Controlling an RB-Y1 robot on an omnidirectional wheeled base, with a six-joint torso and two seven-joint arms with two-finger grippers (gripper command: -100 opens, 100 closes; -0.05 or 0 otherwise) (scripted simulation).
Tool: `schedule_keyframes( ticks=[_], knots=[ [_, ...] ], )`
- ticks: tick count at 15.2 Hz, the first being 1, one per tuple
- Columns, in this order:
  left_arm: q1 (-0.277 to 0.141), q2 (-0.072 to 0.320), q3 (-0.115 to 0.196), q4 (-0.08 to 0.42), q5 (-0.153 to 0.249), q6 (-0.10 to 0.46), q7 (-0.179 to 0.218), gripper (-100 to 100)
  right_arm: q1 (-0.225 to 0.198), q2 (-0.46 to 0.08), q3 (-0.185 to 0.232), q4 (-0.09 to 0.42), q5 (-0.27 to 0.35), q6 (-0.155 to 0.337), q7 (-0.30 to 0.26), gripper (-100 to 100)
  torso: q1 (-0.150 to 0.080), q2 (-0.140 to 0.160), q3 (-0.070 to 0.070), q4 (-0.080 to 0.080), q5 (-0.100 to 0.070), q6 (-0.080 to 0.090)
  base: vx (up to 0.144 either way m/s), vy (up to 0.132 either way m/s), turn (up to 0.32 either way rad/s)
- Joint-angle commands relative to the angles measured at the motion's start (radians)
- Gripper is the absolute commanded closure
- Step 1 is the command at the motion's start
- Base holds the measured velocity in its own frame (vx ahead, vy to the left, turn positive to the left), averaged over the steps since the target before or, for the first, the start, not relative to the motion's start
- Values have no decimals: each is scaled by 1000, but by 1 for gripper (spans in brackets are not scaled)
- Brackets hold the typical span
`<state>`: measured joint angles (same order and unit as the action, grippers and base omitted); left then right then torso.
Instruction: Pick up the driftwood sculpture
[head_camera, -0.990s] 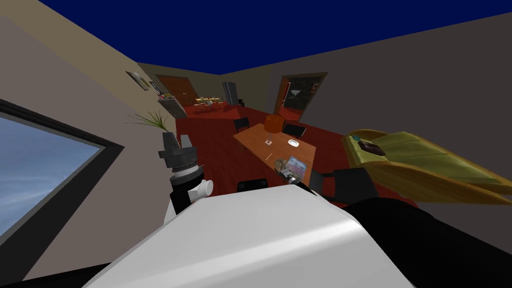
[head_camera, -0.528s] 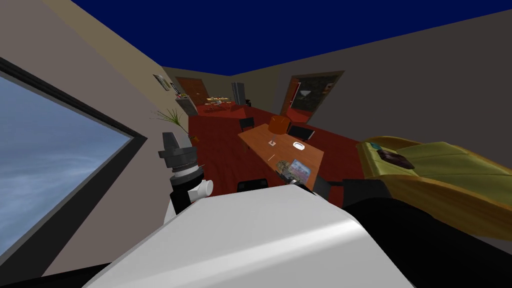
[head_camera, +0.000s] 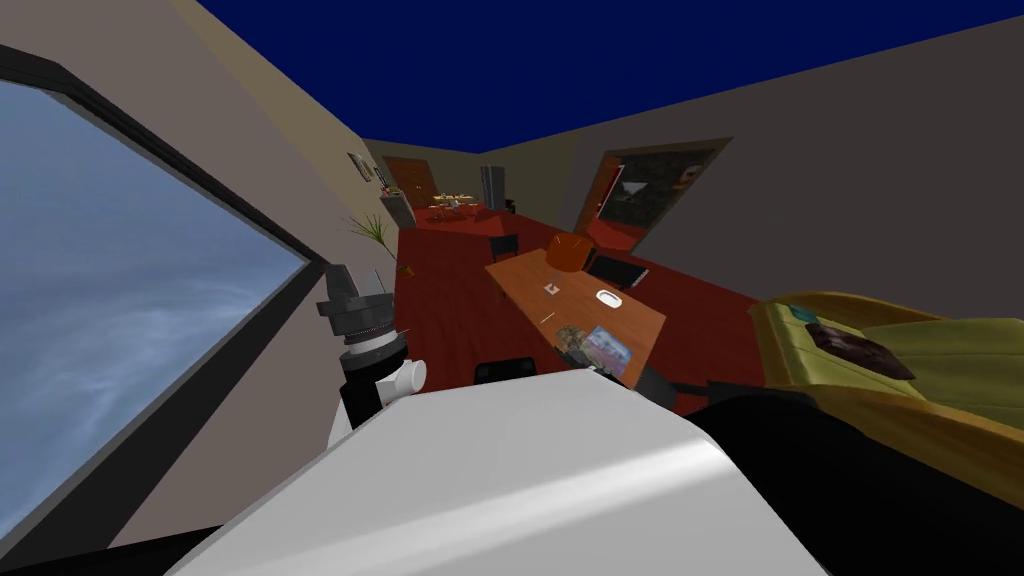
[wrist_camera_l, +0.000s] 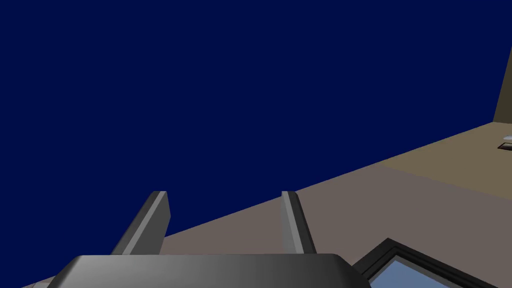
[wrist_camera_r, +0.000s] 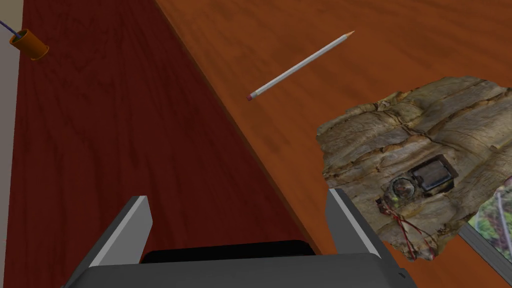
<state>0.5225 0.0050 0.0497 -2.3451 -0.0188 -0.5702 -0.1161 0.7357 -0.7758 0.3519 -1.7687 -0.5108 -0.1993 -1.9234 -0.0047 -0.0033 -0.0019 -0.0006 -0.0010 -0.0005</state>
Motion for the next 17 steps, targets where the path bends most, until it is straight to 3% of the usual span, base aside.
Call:
schedule_keyframes(
  ticks=[1,3,4,17],
  knots=[
    [0,0,0,0,0,0,0,0,-1,-13,6,15,-8,-1,-50,-100,0,0,0,0,0,0,-24,-50,130],
    [0,0,0,0,0,0,0,0,-1,-13,6,15,-8,-1,-75,-100,1,0,0,0,0,1,-9,-23,-32],
    [0,0,0,0,0,0,0,0,7,-34,18,37,-27,10,-108,-100,2,-1,0,0,0,1,-15,-23,303],
    [0,0,0,0,0,0,0,0,28,-89,51,99,-77,42,-367,-100,1,-1,-1,0,0,0,-21,-39,205]
  ],
)
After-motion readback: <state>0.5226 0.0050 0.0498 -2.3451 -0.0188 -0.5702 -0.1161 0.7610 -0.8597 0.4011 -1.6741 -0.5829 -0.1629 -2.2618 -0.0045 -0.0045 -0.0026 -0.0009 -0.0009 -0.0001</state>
